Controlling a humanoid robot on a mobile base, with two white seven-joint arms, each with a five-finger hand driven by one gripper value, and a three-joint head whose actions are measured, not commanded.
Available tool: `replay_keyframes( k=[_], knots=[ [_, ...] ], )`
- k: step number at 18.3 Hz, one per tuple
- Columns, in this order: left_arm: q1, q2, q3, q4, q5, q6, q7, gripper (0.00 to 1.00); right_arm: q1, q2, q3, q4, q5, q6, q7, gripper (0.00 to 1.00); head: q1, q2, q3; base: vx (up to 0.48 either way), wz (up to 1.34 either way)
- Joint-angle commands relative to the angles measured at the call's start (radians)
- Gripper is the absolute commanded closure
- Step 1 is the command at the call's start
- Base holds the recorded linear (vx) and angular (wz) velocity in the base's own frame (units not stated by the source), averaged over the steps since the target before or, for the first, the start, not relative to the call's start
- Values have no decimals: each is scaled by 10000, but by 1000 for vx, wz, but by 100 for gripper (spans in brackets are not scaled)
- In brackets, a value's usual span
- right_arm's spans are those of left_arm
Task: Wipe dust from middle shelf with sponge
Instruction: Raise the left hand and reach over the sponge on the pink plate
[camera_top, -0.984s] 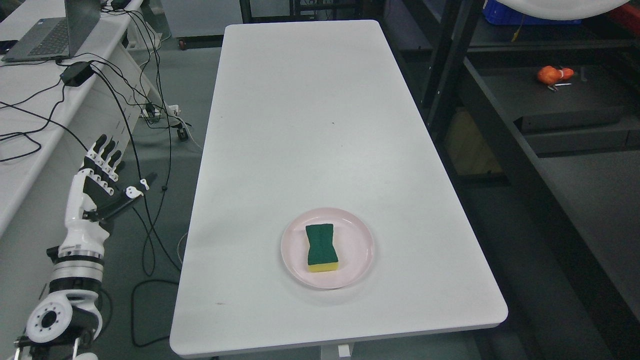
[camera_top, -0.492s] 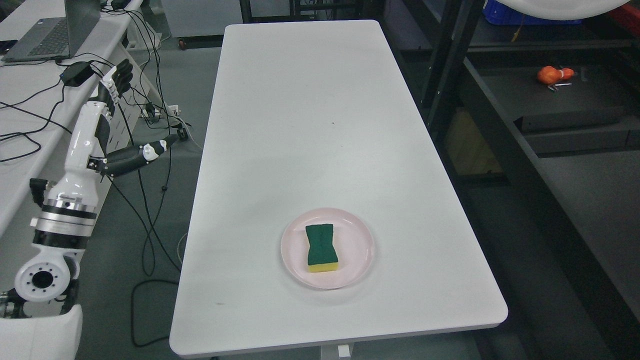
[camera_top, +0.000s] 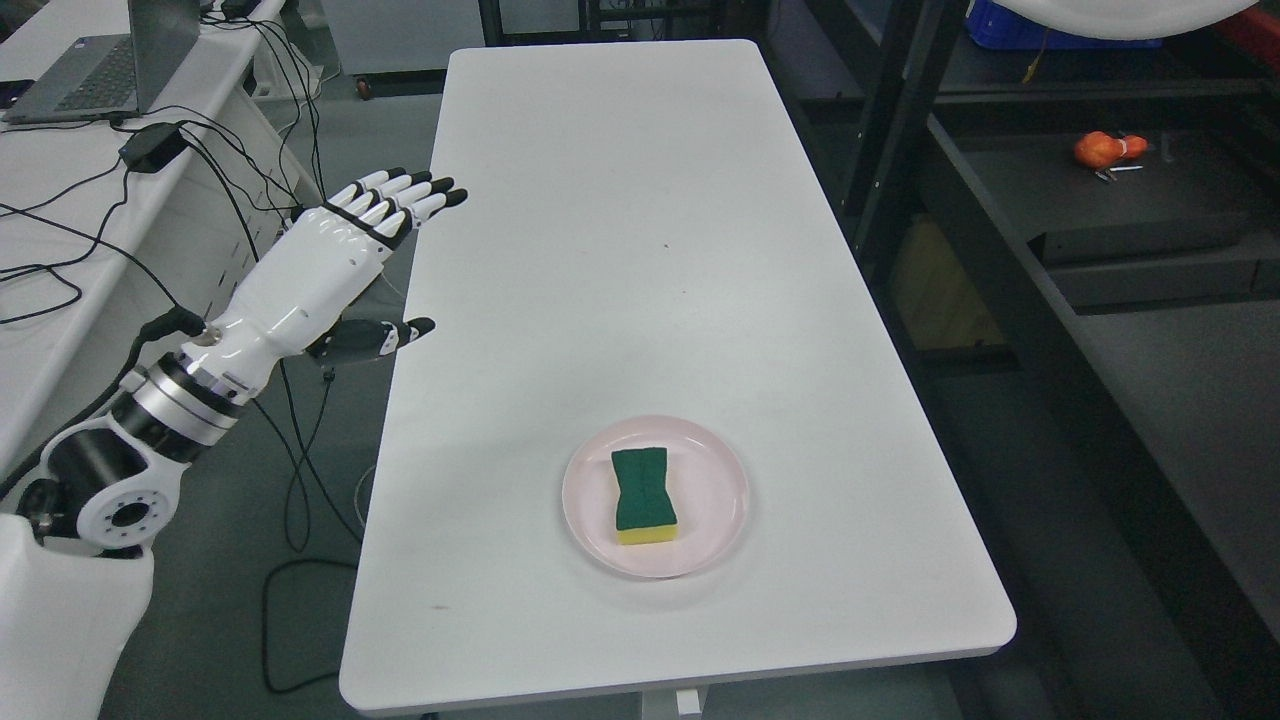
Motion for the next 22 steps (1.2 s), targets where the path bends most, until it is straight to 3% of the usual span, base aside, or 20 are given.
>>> replay_keyframes(
  k=[1, 4, 13, 18, 22],
  knots=[
    [-1176, 944, -3353, 1355, -1125, -452, -12, 2, 4, -175, 0, -174, 0, 725, 2, 0, 0, 0, 0, 0, 0],
    [-1880, 746, -4626, 1661, -1981, -468, -395, 2, 4, -175, 0, -174, 0, 725, 2, 0, 0, 0, 0, 0, -6],
    [-2542, -1309, -6790, 2598, -3641, -498, -426, 4, 4, -175, 0, -174, 0, 725, 2, 0, 0, 0, 0, 0, 3],
    [-2527, -1372, -6916, 2140, -3549, -941, -915, 5, 4, -175, 0, -174, 0, 725, 2, 0, 0, 0, 0, 0, 0],
    [-2420, -806, -6594, 945, -3381, -1143, -1789, 5, 4, -175, 0, -174, 0, 725, 2, 0, 0, 0, 0, 0, 0]
  ],
)
